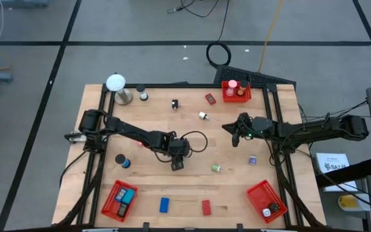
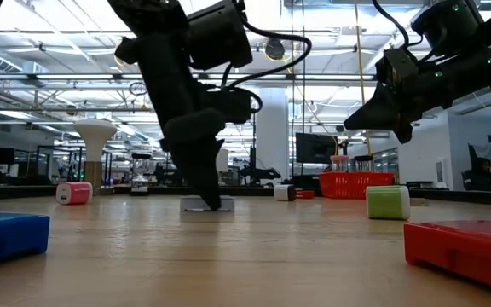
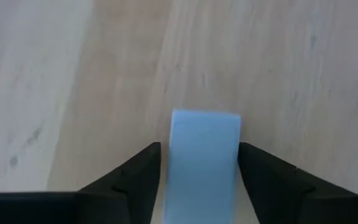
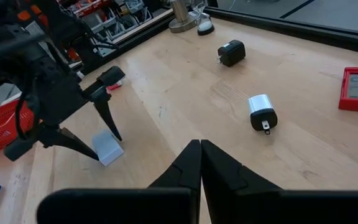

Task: Pick & Place Office items
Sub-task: Put the white digital clock into the bottom left red basket

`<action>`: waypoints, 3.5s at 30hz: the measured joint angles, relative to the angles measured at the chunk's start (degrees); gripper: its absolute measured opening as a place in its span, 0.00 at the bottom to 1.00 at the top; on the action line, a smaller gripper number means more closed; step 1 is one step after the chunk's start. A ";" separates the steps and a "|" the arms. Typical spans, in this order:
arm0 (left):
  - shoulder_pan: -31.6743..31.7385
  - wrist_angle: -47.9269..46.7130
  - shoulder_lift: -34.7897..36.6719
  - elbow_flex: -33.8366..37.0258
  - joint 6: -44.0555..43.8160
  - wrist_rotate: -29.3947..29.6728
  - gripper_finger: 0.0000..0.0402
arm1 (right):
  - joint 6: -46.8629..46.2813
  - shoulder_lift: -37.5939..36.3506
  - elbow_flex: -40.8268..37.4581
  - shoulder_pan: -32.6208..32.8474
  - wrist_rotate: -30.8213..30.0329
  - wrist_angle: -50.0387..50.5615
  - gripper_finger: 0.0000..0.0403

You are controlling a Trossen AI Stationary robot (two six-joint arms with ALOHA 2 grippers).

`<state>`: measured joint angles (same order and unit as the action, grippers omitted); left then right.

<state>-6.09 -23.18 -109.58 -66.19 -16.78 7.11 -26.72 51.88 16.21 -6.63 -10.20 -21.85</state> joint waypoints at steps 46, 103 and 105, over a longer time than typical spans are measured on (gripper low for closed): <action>-60.66 -34.77 18.72 0.09 -108.03 7.85 0.38 | 2.34 0.00 0.00 0.00 -0.50 -0.17 0.00; -58.42 -40.62 17.21 0.60 -98.52 4.03 0.23 | -0.04 0.00 0.00 -0.04 -0.72 -0.21 0.00; -58.40 -36.70 17.21 2.11 -96.82 4.07 0.14 | -0.04 0.00 0.01 -0.04 -0.72 -0.19 0.00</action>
<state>-64.49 -59.88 -92.37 -64.08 -113.61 11.18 -26.76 51.88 16.22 -6.68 -10.92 -22.04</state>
